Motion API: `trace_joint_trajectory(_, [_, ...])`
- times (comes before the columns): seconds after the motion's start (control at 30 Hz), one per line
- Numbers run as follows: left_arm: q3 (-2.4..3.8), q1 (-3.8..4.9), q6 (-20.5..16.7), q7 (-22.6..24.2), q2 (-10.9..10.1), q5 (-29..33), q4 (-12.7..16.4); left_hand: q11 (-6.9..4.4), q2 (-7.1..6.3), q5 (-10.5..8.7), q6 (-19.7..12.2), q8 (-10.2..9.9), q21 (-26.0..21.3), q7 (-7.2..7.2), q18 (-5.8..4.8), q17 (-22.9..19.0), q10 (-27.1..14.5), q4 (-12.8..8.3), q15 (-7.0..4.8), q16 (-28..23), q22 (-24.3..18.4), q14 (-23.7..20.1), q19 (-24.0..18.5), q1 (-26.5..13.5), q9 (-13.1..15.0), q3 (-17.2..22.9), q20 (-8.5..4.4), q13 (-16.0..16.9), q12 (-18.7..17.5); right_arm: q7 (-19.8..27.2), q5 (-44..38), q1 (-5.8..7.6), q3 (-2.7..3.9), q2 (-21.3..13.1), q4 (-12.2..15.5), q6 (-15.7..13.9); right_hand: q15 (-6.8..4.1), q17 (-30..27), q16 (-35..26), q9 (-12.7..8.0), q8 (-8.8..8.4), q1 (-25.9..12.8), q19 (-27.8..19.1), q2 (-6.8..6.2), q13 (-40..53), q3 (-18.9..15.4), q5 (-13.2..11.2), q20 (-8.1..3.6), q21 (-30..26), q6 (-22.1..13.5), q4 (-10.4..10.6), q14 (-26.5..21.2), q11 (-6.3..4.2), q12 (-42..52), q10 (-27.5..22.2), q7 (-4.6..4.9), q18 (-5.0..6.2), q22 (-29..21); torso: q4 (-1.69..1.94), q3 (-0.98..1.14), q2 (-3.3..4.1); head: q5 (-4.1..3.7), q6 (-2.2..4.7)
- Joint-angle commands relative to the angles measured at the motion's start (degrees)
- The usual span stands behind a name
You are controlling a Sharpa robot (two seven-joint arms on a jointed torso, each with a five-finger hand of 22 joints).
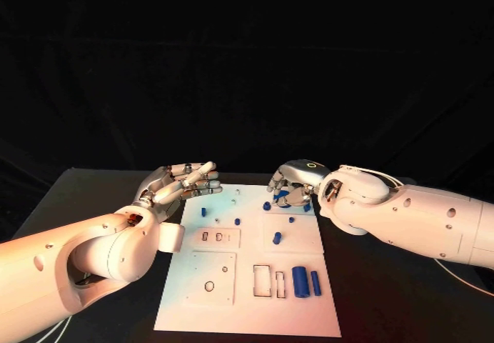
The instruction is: Assemble the parts on the task board
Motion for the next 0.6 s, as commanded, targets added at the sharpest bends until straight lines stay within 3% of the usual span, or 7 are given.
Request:
trace_joint_trajectory(0.03, [0.09,0.35,1.44,-0.08,-0.19,-0.44,0.63,0.18,0.16,0.16,0.18,-0.31,0.37,0.22,0.36,0.10,0.26,-0.09,0.10,-0.06,-0.09,0.50,0.47,0.12,-0.09,-0.21,0.01,0.00,-0.39,-3.37,-5.55,0.10,0.02,0.51,-0.25,2.61,-0.39,5.75,6.77,0.04,-0.24,0.51,3.38,-0.49,0.69,0.19,0.29,-0.12,9.79,-0.46,0.82,1.99,0.03,0.09,-1.11,-0.13,-1.78,12.06,0.28,-0.08,1.05,-0.14,0.22])
trace_joint_trajectory(0.1, [0.10,0.47,1.50,-0.15,-0.31,-0.43,0.79,0.18,0.17,0.16,0.18,-0.32,0.37,0.22,0.36,0.10,0.25,-0.09,0.10,-0.07,-0.09,0.51,0.48,0.11,-0.09,-0.21,0.01,0.00,-0.41,-3.66,-6.02,0.11,0.02,0.76,-0.40,2.76,-0.50,13.30,14.56,0.07,-0.22,0.77,5.42,-0.59,1.07,0.37,0.51,-0.09,15.98,-0.58,1.27,2.31,0.20,0.12,-1.64,-0.18,-2.86,20.19,0.37,-0.12,1.29,-0.22,0.29])
trace_joint_trajectory(0.3, [0.11,0.64,1.61,-0.30,-0.47,-0.42,0.97,0.19,0.20,0.16,0.14,-0.39,0.40,0.23,0.36,0.12,0.22,-0.08,0.10,-0.12,-0.10,0.54,0.58,0.04,-0.11,-0.27,-0.03,-0.02,-0.50,-4.27,-6.76,0.11,0.02,1.39,-0.93,3.39,-0.28,27.58,29.65,0.18,-0.15,1.49,8.32,-1.09,2.04,1.50,1.08,0.14,27.33,-0.70,2.53,1.96,0.19,0.21,-2.28,-0.22,-4.75,35.26,0.61,-0.19,1.60,-0.46,0.38])
trace_joint_trajectory(0.6, [0.14,0.86,1.82,-0.54,-0.57,-0.40,1.22,0.23,0.23,0.16,0.07,-0.50,0.43,0.27,0.35,0.13,0.15,-0.06,0.13,-0.23,-0.12,0.54,0.69,-0.04,-0.13,-0.34,-0.06,-0.04,-0.63,-4.64,-7.42,0.09,0.01,2.54,-1.93,4.48,-0.16,34.64,37.07,0.22,-0.18,2.17,9.99,-1.14,2.30,3.86,1.98,0.37,32.76,-0.66,3.21,2.14,0.30,0.16,-1.98,-0.12,-5.75,42.96,0.85,-0.31,2.04,-0.57,0.52])
